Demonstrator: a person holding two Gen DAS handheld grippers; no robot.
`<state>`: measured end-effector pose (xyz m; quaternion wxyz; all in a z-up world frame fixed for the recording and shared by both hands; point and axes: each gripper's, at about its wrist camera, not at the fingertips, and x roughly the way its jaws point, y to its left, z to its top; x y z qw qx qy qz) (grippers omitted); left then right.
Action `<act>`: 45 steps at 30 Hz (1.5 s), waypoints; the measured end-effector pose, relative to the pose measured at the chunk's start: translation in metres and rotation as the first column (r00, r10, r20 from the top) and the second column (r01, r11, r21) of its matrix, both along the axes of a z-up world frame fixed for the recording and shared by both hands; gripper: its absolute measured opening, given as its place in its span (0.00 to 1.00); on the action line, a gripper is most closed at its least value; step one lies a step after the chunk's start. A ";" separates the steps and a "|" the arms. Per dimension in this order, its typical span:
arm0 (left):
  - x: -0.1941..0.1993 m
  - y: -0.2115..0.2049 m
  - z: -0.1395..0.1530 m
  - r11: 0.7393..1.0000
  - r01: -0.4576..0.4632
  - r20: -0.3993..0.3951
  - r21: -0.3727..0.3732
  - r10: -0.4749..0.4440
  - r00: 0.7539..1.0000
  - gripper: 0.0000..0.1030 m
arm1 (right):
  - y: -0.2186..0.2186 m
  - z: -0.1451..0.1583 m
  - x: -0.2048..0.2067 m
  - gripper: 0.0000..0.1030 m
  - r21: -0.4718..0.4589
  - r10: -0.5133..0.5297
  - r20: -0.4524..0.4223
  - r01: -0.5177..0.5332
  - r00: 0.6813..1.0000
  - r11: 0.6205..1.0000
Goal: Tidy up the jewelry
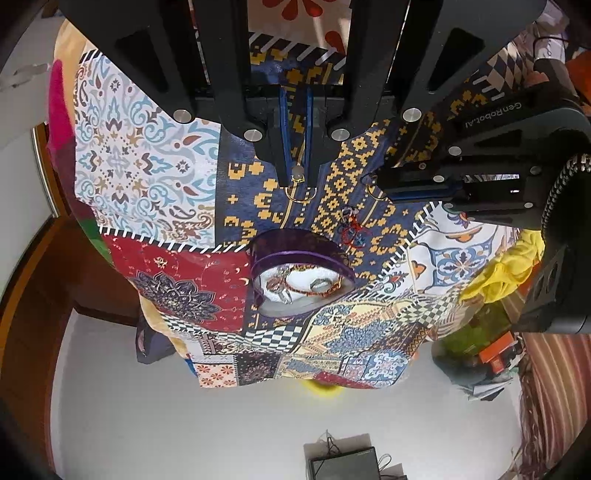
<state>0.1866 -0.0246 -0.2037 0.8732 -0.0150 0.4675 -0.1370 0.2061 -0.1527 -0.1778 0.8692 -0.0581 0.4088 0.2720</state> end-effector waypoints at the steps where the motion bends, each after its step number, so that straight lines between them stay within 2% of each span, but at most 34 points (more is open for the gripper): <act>1: 0.000 0.001 0.002 1.000 -0.002 0.005 -0.002 0.002 1.000 0.07 | 0.000 0.002 0.000 0.06 0.003 -0.002 0.004 0.002 1.000 1.000; 17: 0.014 0.028 0.064 0.998 -0.050 0.158 -0.041 0.056 0.986 0.07 | 0.002 0.047 0.010 0.06 0.079 -0.037 0.118 0.028 0.992 0.996; 23: 0.026 0.033 0.074 0.997 -0.058 0.189 -0.049 0.066 0.980 0.07 | 0.004 0.057 0.021 0.06 0.102 -0.042 0.151 0.027 0.988 0.994; 33: 0.050 0.033 0.069 0.997 -0.049 0.187 -0.051 0.058 0.981 0.07 | 0.016 0.051 0.043 0.06 0.102 -0.028 0.147 0.013 0.989 0.995; 45: 0.082 0.026 0.039 1.000 -0.026 0.132 -0.016 0.028 0.991 0.07 | 0.032 0.024 0.068 0.06 0.050 0.027 0.077 -0.031 0.997 0.998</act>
